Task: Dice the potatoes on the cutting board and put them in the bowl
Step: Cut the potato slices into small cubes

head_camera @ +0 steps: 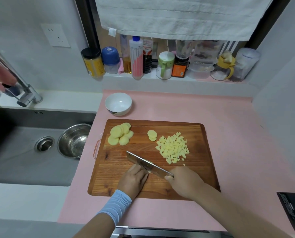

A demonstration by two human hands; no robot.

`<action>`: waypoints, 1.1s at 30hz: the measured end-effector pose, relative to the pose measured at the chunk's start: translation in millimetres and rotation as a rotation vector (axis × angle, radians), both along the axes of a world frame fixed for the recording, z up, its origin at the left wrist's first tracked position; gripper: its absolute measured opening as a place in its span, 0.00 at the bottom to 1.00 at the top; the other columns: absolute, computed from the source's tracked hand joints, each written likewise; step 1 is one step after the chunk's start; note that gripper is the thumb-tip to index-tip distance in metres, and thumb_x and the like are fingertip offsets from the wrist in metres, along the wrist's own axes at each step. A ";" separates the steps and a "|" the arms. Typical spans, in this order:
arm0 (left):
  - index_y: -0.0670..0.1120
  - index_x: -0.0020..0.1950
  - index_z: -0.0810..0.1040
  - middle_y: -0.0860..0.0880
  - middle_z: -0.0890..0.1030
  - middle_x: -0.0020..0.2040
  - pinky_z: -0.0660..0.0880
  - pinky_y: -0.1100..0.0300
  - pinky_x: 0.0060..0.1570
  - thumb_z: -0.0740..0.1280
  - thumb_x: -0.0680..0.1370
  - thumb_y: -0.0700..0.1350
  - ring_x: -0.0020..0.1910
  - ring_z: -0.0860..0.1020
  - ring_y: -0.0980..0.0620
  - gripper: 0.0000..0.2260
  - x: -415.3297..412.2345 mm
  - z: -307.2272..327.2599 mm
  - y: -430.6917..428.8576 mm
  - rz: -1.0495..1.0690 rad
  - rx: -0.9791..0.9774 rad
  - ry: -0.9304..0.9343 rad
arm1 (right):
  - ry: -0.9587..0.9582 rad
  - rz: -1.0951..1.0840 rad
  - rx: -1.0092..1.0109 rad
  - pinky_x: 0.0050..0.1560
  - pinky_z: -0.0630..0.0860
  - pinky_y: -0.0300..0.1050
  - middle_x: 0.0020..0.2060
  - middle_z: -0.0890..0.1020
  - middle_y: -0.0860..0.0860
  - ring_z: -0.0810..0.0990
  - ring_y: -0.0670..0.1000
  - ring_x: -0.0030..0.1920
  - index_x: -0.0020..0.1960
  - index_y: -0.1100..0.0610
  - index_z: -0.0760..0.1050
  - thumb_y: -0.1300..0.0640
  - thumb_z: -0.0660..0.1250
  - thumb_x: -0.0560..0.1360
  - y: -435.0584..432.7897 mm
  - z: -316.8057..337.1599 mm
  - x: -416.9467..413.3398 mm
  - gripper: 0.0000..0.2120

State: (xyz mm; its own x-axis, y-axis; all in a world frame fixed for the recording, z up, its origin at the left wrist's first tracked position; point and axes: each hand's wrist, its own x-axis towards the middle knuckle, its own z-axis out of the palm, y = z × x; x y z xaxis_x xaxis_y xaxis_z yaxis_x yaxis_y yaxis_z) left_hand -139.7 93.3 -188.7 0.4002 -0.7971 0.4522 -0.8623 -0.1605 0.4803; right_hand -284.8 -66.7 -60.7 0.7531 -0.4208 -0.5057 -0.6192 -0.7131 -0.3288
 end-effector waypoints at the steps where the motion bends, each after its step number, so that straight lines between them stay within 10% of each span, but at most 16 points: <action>1: 0.44 0.44 0.82 0.50 0.79 0.44 0.76 0.60 0.45 0.67 0.80 0.43 0.44 0.76 0.51 0.07 -0.2 0.8 0.6 -0.008 0.003 0.006 | -0.003 -0.003 0.005 0.31 0.64 0.41 0.31 0.74 0.46 0.72 0.46 0.31 0.33 0.50 0.67 0.46 0.61 0.83 -0.8 0.0 -1.1 0.20; 9: 0.45 0.45 0.79 0.51 0.76 0.46 0.73 0.61 0.50 0.68 0.77 0.42 0.47 0.74 0.52 0.02 22.7 15.7 -0.8 -0.160 0.072 0.075 | -0.067 -0.166 0.224 0.38 0.71 0.46 0.33 0.78 0.49 0.77 0.49 0.35 0.37 0.56 0.76 0.41 0.62 0.80 -20.6 12.0 -8.7 0.21; 14: 0.47 0.59 0.77 0.53 0.76 0.62 0.66 0.65 0.66 0.71 0.74 0.45 0.63 0.70 0.57 0.14 44.9 21.9 -10.5 -0.225 0.265 0.090 | -0.125 -0.234 0.163 0.38 0.70 0.47 0.35 0.80 0.49 0.78 0.50 0.36 0.36 0.54 0.74 0.43 0.62 0.81 -36.1 21.6 -14.8 0.20; 26: 0.46 0.52 0.79 0.50 0.77 0.49 0.75 0.54 0.53 0.77 0.70 0.52 0.49 0.73 0.48 0.17 -5.2 13.8 -25.2 0.246 0.281 0.148 | -0.138 -0.316 0.064 0.36 0.70 0.46 0.35 0.79 0.46 0.79 0.49 0.39 0.36 0.51 0.71 0.42 0.60 0.82 -14.5 14.0 -19.3 0.20; 33: 0.45 0.47 0.79 0.50 0.77 0.49 0.75 0.53 0.46 0.67 0.79 0.46 0.46 0.73 0.49 0.06 19.5 12.0 -12.3 -0.104 0.118 -0.044 | -0.146 -0.250 -0.015 0.38 0.74 0.46 0.36 0.81 0.46 0.80 0.48 0.39 0.38 0.48 0.72 0.44 0.57 0.83 17.0 8.1 -17.8 0.18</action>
